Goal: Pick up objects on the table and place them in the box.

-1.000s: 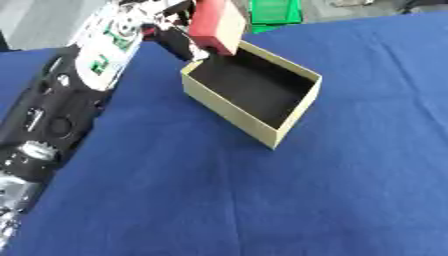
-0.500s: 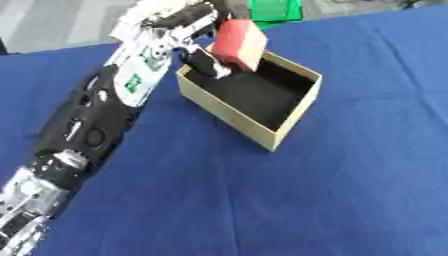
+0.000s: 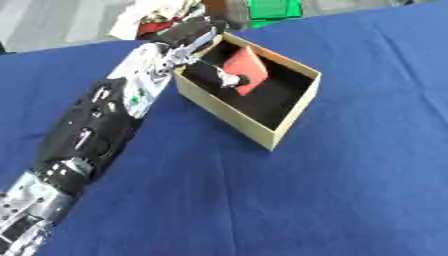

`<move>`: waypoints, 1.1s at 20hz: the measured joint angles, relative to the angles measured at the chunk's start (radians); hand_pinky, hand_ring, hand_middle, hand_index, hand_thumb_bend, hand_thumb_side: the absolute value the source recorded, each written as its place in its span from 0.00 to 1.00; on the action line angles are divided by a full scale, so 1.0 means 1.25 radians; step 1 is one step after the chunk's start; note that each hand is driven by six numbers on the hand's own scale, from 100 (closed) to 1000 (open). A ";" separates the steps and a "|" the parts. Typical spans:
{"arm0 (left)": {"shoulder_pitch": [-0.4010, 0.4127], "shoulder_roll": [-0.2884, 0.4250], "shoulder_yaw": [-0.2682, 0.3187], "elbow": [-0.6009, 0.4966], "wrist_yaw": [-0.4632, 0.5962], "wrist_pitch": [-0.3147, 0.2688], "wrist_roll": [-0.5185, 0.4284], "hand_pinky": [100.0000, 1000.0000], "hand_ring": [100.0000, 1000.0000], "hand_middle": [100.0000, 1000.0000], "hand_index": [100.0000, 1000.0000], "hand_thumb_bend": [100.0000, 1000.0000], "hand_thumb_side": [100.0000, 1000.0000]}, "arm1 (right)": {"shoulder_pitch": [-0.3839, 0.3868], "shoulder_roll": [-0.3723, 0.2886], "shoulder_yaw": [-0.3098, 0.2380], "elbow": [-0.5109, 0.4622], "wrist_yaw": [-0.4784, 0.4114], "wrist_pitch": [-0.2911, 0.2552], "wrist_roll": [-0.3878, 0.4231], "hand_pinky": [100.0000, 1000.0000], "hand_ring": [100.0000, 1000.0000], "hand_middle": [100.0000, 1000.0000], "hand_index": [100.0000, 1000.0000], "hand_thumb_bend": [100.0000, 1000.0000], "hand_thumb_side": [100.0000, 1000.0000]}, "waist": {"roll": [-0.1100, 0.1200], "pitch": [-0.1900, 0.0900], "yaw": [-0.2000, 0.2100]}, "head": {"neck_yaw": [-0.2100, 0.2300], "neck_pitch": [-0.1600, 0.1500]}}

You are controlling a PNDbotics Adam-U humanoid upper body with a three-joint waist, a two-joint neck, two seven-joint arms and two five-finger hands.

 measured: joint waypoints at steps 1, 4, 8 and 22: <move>0.002 0.000 0.002 0.002 -0.011 0.001 0.009 0.78 0.85 0.87 0.93 0.74 0.52 | 0.000 0.000 0.000 0.000 0.000 0.000 0.000 0.80 0.77 0.76 0.82 0.00 0.95 | 0.000 0.000 0.000 | 0.000 0.000; 0.005 -0.001 0.009 0.010 -0.040 0.000 0.027 0.78 0.84 0.86 0.92 0.73 0.52 | 0.000 0.000 0.000 0.000 0.000 0.001 -0.001 0.80 0.77 0.76 0.82 0.00 0.95 | 0.000 0.001 0.000 | 0.000 0.000; 0.007 -0.002 0.015 0.015 -0.053 -0.003 0.040 0.78 0.84 0.85 0.92 0.70 0.52 | 0.001 0.000 0.000 0.000 0.000 0.002 -0.002 0.80 0.77 0.76 0.82 0.00 0.95 | 0.000 0.002 0.000 | -0.001 0.000; 0.050 0.033 0.019 -0.126 0.059 -0.012 0.025 0.72 0.81 0.83 0.90 0.30 0.50 | 0.046 -0.001 -0.015 0.000 0.001 0.013 -0.013 0.80 0.77 0.76 0.82 0.00 0.94 | -0.016 -0.026 0.052 | -0.033 0.031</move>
